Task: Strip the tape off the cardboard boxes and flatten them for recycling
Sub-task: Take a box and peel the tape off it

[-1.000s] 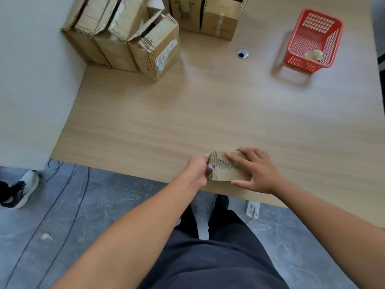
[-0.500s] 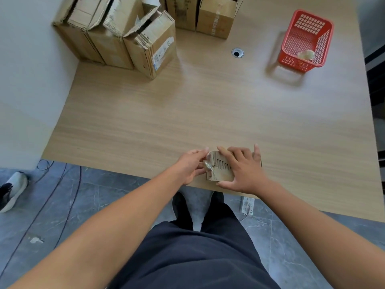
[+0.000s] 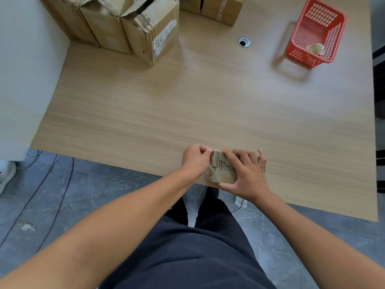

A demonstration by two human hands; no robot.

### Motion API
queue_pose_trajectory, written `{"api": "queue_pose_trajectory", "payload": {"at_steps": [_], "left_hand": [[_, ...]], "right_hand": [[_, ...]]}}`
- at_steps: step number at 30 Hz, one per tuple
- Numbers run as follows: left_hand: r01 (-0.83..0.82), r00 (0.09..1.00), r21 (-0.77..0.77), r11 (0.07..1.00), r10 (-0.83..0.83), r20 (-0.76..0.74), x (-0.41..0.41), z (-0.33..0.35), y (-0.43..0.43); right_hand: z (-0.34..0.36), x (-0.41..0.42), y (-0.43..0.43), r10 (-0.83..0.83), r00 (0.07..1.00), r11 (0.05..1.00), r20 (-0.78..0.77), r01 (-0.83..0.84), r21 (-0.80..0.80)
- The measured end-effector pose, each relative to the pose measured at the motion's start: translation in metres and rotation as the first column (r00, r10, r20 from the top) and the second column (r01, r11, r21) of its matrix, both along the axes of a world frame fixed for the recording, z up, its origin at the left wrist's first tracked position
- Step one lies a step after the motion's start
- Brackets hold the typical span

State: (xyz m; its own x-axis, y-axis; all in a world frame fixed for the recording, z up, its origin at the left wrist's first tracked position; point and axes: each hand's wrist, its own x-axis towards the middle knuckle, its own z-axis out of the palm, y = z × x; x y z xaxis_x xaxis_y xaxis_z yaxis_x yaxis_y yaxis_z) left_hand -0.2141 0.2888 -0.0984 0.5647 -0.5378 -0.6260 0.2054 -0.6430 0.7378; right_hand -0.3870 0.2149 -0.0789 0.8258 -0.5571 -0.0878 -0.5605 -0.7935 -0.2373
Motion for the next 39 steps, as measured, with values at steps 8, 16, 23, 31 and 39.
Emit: {"api": "queue_pose_trajectory", "payload": {"at_steps": [8, 16, 23, 31, 39], "left_hand": [[-0.112, 0.985, 0.049, 0.993, 0.117, -0.127, -0.009, -0.006, -0.01], [-0.331, 0.915, 0.203, 0.922, 0.366, -0.171, -0.015, -0.004, 0.009], [-0.034, 0.957, -0.411, 0.911, -0.089, -0.276, -0.004, -0.006, 0.053], [0.421, 0.876, -0.339, 0.842, -0.473, -0.088, 0.018, -0.001, 0.057], [0.561, 0.819, -0.263, 0.785, -0.479, 0.316, 0.019, -0.014, 0.057]], "right_hand": [[-0.003, 0.005, -0.007, -0.032, 0.999, 0.998, -0.01, 0.033, 0.045], [-0.001, 0.007, -0.003, -0.111, 0.992, 0.992, -0.06, 0.115, 0.059], [0.002, 0.013, 0.0, -0.134, 0.982, 0.988, -0.133, 0.143, 0.06], [0.011, 0.001, -0.011, 0.018, 0.977, 0.987, -0.211, 0.016, 0.16], [0.005, -0.011, -0.007, 0.048, 0.997, 0.996, -0.053, -0.043, 0.079]]}}
